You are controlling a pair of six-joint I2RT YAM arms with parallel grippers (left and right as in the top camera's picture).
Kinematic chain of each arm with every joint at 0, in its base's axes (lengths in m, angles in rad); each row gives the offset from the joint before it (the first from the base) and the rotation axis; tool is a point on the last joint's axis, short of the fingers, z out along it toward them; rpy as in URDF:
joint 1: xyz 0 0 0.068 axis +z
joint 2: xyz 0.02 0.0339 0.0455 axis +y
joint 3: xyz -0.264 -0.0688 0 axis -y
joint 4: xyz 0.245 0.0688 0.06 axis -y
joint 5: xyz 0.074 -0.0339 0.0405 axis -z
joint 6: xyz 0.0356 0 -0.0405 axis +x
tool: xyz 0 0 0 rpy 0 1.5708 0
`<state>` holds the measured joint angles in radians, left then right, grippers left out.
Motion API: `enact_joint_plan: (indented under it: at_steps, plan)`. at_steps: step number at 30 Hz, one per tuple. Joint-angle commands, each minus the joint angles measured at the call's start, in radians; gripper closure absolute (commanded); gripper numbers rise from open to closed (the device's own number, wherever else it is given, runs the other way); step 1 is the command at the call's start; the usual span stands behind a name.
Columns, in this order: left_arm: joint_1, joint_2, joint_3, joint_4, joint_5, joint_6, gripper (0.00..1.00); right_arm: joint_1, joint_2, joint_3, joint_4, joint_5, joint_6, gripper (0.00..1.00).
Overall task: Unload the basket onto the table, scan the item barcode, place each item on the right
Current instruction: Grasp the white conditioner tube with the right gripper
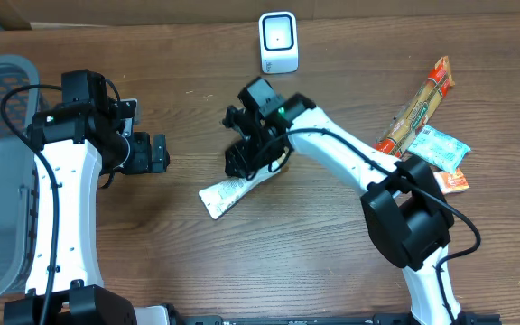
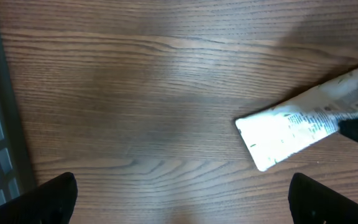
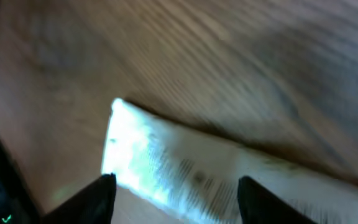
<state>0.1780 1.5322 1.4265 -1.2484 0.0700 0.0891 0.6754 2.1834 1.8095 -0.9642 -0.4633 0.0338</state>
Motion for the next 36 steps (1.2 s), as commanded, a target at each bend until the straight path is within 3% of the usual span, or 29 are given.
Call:
enact_joint_plan:
  at_steps: [1, 5, 9, 20, 30, 36]
  plan:
    - [-0.002, 0.002, 0.001, 0.0, 0.0, 0.019, 0.01, -0.002, -0.035, 0.116, -0.107, 0.051, 0.115, 0.35]
    - [-0.002, 0.002, 0.001, 0.0, 0.0, 0.019, 0.01, -0.002, -0.034, 0.142, -0.285, 0.167, 0.358, 0.33]
    - [-0.002, 0.002, 0.001, 0.0, 0.0, 0.019, 0.0, -0.002, -0.032, 0.065, -0.313, 0.302, 0.459, 0.34]
    - [-0.002, 0.002, 0.001, 0.0, 0.0, 0.019, 0.0, -0.003, -0.031, -0.18, -0.069, 0.404, 0.599, 0.42]
    - [-0.002, 0.002, 0.001, 0.0, 0.0, 0.019, 0.0, -0.046, -0.031, -0.183, 0.16, 0.444, 0.496, 0.43]
    - [-0.002, 0.002, 0.001, 0.0, 0.0, 0.019, 0.0, -0.143, -0.031, -0.183, 0.18, 0.17, 0.311, 0.37]
